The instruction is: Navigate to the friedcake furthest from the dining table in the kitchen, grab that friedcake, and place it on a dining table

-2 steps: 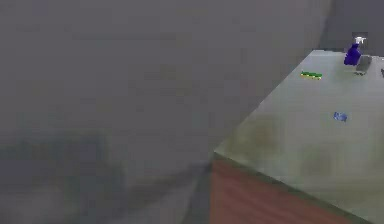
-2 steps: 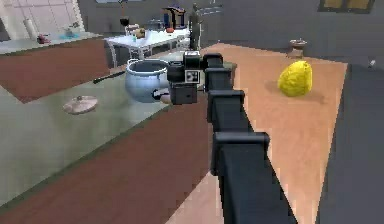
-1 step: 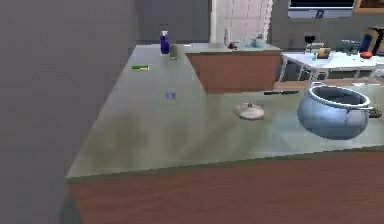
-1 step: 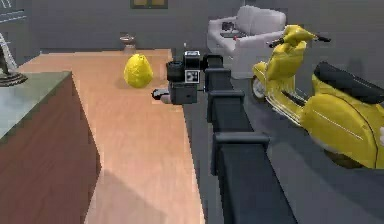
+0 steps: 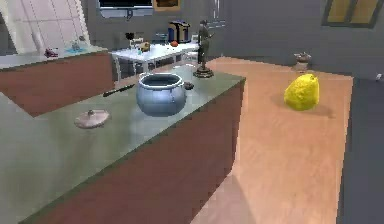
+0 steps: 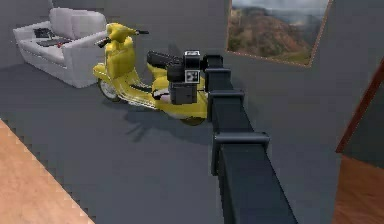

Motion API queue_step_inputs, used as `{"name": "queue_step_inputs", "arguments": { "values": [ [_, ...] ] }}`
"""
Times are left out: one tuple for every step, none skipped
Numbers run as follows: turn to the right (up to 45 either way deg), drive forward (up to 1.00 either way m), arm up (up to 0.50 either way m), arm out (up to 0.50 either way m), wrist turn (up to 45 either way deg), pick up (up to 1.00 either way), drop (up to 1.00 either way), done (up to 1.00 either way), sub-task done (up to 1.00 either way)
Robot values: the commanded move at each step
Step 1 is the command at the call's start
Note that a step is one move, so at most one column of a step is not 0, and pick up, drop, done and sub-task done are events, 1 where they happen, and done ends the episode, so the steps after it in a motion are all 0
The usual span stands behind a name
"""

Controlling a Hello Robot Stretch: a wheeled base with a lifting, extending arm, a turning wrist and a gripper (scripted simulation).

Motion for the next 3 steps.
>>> {"name": "queue_step_inputs", "arguments": {
  "values": [
    [36.0,0.0,0.0,0.0,0.0,0.0,0.0,0.0,0.0],
    [0.0,0.25,0.0,0.0,0.0,0.0,0.0,0.0,0.0],
    [0.0,1.0,0.0,0.0,0.0,0.0,0.0,0.0,0.0]
  ]
}}
